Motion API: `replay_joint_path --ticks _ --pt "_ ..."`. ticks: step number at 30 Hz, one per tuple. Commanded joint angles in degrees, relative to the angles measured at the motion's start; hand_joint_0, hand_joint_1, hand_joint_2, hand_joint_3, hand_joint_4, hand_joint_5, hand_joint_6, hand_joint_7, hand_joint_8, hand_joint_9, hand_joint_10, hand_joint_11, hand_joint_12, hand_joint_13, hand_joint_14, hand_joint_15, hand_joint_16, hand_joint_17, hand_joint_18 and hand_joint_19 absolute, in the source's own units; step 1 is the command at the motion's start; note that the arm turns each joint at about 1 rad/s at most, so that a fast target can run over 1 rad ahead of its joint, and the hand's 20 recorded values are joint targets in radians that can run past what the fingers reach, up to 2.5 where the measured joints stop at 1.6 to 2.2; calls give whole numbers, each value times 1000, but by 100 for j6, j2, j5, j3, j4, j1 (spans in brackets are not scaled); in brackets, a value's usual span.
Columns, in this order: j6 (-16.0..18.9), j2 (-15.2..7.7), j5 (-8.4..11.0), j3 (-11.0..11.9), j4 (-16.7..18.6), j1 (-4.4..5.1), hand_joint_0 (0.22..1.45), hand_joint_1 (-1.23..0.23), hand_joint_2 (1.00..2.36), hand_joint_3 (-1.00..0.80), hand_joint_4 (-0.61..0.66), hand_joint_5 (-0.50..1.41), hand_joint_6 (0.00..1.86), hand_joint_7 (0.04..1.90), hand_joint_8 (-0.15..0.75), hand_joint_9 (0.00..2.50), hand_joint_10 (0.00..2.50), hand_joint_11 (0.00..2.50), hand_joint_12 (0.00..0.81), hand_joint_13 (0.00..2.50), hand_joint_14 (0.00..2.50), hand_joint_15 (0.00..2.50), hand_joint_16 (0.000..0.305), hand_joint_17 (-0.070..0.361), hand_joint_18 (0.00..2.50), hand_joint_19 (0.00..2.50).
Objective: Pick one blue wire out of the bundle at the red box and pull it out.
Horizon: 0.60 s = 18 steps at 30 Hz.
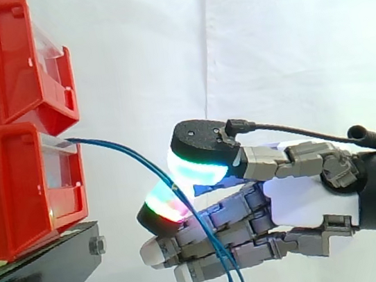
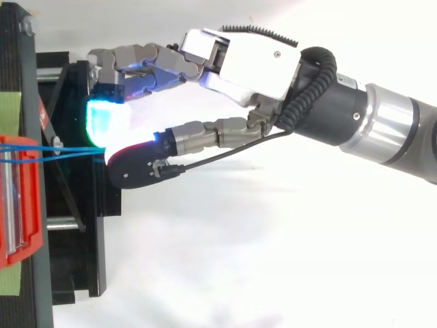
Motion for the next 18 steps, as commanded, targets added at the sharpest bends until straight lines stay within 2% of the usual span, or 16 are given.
replay_joint_path --ticks 1,4,11,18 --pt "-5 0 0 0 1 -7 572 -634 1017 -307 333 -78 502 1363 297 709 10 279 395 212 2 39 63 142 182 233" --pt "-5 9 0 0 1 1 579 -646 1017 -291 315 -79 501 1412 298 709 11 290 394 217 0 37 63 141 185 231" --pt "-31 0 9 0 -8 45 541 -638 1009 -399 338 -91 502 1316 300 697 10 285 400 215 1 48 65 146 180 229" --pt "-128 -106 132 0 1 63 531 -639 1007 -413 334 -91 502 1305 303 693 10 285 404 215 0 40 65 147 181 227"
